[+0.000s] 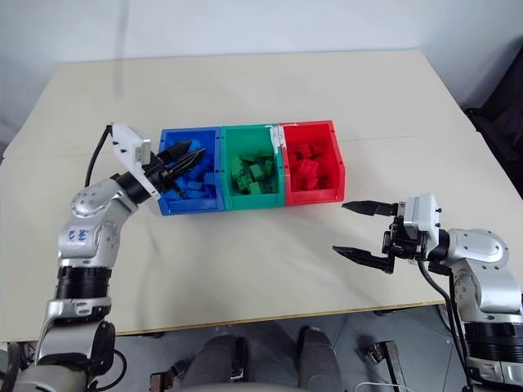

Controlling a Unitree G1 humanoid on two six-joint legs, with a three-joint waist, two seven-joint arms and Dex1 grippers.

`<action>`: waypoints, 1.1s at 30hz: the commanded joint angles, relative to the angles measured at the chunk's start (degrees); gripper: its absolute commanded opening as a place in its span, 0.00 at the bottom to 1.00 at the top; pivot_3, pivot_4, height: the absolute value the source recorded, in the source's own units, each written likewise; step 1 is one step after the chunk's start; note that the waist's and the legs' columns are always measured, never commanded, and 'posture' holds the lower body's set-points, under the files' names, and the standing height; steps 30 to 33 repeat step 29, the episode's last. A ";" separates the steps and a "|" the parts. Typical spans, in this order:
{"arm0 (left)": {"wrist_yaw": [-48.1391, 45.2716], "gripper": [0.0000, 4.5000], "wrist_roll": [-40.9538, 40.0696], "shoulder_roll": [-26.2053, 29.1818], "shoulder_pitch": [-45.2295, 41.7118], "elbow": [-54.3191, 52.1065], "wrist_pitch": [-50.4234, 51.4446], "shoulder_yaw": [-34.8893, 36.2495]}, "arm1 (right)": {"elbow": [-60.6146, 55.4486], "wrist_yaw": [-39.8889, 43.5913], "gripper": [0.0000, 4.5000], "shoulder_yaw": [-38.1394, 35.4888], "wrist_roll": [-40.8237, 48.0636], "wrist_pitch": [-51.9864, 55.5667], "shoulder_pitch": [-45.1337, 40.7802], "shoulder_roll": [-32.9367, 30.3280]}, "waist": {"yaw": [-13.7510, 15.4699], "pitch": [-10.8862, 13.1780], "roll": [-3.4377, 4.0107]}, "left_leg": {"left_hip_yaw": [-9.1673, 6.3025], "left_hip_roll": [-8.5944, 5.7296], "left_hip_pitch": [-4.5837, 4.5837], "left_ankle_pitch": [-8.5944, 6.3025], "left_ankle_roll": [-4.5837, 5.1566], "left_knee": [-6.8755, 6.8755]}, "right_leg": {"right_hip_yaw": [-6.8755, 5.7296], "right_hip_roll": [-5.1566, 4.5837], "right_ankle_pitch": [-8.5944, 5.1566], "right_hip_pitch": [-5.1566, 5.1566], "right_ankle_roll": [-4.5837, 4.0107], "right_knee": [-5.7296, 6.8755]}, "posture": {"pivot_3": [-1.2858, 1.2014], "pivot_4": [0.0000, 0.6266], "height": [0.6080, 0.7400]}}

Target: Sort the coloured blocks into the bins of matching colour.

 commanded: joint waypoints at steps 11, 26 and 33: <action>-11.75 0.76 -7.71 10.67 14.95 -15.33 -1.14 9.34 | 1.26 0.83 1.00 -0.64 0.61 -2.56 -0.03 0.62 | -0.43 0.01 -0.02 | 0.01 0.10 -0.07 0.00 -0.04 -0.01 | 0.01 0.04 0.00 -0.08 0.00 -0.03 | 0.52 0.24 1.00; -13.17 0.99 -5.43 16.76 42.83 -24.91 -4.74 20.66 | 14.20 5.84 1.00 0.31 -1.62 -6.49 -8.42 0.14 | -0.24 0.01 -0.01 | -0.04 0.27 0.10 -0.24 0.14 -0.07 | 0.02 -0.34 0.04 -0.12 -0.11 -0.13 | 0.52 0.24 1.00; -11.39 0.99 -6.77 15.26 42.15 -25.61 -3.88 20.72 | 15.27 5.31 1.00 -0.04 -1.90 -7.33 -8.69 0.17 | -0.40 0.01 0.00 | -0.03 0.28 0.14 -0.27 0.14 -0.07 | 0.02 -0.33 0.04 -0.12 -0.11 -0.12 | 0.52 0.24 1.00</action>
